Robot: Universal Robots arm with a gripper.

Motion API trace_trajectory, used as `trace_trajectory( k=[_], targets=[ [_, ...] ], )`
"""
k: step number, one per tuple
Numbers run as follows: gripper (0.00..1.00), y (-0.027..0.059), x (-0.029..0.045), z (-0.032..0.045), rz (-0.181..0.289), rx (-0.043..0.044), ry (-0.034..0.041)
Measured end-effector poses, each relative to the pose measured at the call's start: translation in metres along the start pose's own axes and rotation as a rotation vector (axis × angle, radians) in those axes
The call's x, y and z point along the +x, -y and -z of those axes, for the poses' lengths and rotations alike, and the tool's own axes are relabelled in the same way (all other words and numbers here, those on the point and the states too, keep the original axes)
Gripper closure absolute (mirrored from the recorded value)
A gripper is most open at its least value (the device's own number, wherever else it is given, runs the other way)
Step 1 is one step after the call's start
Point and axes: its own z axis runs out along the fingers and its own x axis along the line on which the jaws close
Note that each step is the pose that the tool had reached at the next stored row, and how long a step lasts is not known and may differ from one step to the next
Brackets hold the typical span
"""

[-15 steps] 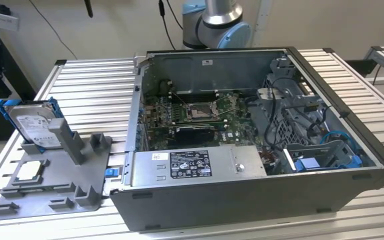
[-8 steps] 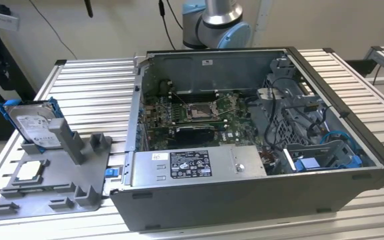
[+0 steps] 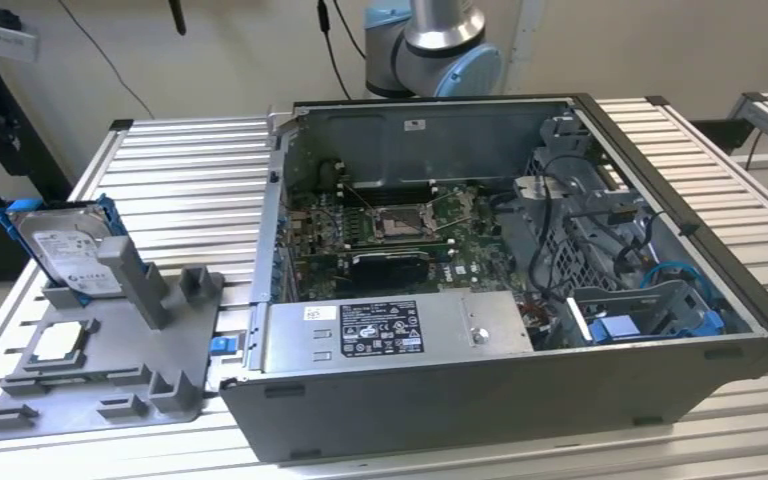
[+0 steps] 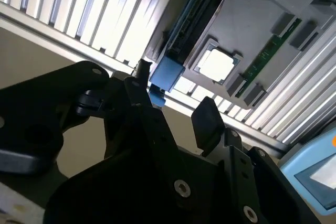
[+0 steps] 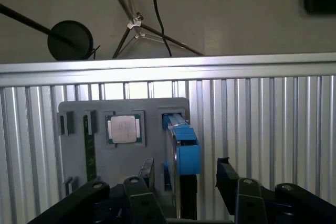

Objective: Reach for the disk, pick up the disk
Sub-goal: 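Pick up the disk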

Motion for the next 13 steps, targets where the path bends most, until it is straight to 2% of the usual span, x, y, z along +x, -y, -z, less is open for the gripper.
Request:
trace_trajectory(
  k=[3, 9, 13],
  targets=[
    [0.0, 0.0, 0.0001, -0.003, 0.005, -0.0001, 0.0001],
    [0.0, 0.0002, 0.0003, -0.0093, 0.08, -0.0022, -0.0001],
    [0.0, 0.0012, 0.0005, -0.0153, 0.101, -0.0028, 0.0002]
  ],
)
